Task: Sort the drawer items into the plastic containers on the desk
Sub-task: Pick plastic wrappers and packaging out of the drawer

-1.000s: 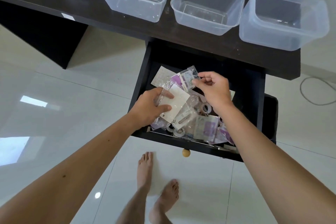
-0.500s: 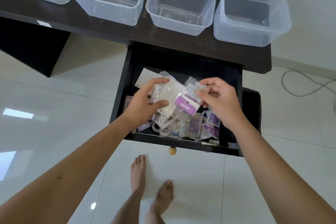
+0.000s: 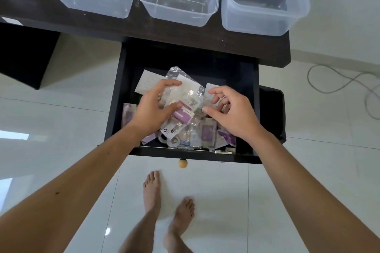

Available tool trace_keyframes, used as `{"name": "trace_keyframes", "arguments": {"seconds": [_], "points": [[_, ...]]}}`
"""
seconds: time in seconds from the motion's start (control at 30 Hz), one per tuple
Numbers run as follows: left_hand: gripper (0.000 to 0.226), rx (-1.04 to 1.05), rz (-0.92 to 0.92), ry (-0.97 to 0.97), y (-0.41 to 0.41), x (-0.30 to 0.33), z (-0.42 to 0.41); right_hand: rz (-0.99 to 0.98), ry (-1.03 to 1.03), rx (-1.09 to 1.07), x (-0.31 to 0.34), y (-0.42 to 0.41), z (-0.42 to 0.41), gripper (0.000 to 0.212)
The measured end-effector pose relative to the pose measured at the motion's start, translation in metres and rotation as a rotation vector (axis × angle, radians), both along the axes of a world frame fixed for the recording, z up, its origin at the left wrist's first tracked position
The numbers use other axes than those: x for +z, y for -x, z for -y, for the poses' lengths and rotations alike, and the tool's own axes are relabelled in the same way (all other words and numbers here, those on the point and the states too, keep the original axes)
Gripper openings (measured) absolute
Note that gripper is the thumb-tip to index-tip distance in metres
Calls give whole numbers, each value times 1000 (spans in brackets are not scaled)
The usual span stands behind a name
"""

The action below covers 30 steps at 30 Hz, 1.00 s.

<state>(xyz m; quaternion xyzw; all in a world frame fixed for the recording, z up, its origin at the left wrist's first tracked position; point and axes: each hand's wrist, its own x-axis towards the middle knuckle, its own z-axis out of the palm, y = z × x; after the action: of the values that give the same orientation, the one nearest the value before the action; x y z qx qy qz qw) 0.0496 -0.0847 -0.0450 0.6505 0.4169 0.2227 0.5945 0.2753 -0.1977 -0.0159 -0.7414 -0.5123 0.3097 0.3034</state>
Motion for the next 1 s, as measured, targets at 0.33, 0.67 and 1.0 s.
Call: {"name": "trace_keyframes", "arguments": {"seconds": [0.33, 0.67, 1.0], "points": [[33, 54, -177, -88, 14, -6, -7, 227, 215, 272, -21, -1, 6, 24], [38, 50, -133, -26, 11, -4, -5, -89, 97, 121, 29, -4, -8, 7], [33, -14, 93, 62, 13, 6, 0, -50, 6, -50, 3, 19, -41, 10]]}}
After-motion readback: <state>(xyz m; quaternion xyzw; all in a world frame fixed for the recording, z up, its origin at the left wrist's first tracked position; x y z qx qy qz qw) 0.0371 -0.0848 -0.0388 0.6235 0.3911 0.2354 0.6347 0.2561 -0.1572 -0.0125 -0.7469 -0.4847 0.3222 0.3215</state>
